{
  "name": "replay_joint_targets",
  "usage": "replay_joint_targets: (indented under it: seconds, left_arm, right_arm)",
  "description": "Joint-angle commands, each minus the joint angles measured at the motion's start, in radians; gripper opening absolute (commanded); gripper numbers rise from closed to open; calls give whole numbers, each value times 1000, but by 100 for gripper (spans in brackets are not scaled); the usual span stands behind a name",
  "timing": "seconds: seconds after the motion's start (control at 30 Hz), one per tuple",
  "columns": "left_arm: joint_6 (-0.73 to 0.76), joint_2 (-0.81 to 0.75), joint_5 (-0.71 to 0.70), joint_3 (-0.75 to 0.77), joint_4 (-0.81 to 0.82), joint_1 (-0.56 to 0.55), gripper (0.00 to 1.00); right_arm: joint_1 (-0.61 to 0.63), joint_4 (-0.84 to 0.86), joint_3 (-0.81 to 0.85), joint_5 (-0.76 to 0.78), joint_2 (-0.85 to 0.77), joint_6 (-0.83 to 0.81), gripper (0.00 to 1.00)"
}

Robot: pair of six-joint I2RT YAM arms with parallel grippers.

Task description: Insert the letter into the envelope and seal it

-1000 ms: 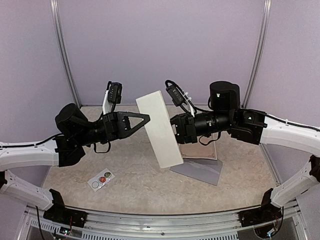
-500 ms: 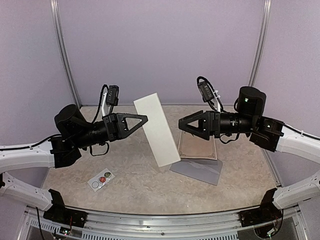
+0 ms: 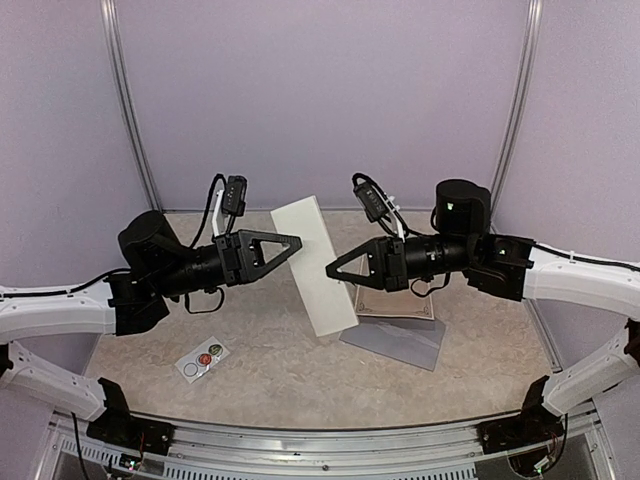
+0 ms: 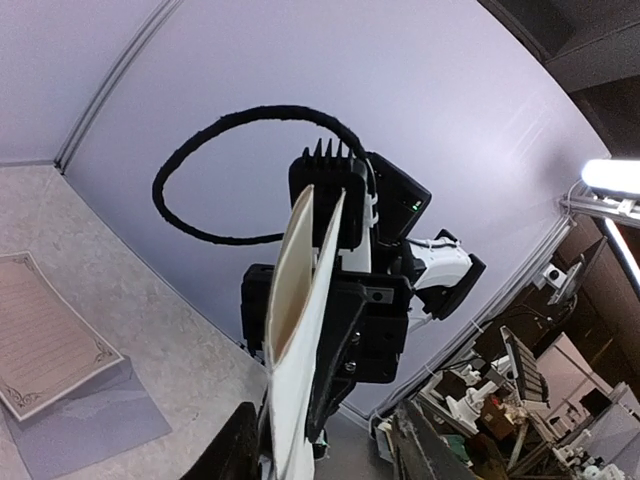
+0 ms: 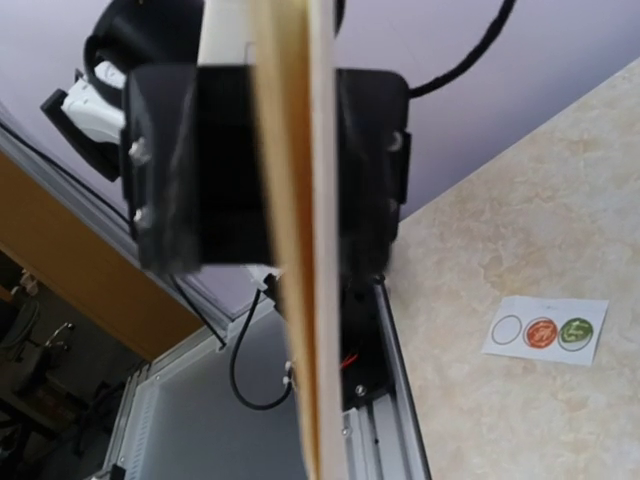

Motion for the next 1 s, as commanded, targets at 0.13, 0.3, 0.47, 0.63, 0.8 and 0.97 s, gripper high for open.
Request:
replay_joint_targets:
  seconds: [0.13, 0.3, 0.47, 0.63, 0.8, 0.97]
  left_arm:
    - [-14, 69, 44, 12, -4, -19, 4]
    - [12, 45, -84, -10, -90, -16, 0]
    - [6, 29, -155, -28, -156, -3, 0]
    - [2, 26, -179, -41, -189, 5, 0]
    - [-2, 12, -177, -54, -200, 17, 0]
    - [-8, -4, -171, -69, -202, 32, 0]
  right_arm:
    - [1, 16, 23, 105, -2, 13, 0]
    - [-121, -158, -46, 329, -58, 89, 68]
    - [-264, -199, -225, 389, -116, 182, 82]
    - [-383, -320, -323, 501, -113, 134, 85]
    - [-539, -255, -455, 436, -112, 43, 84]
    - [-648, -122, -552, 293, -81, -25, 85]
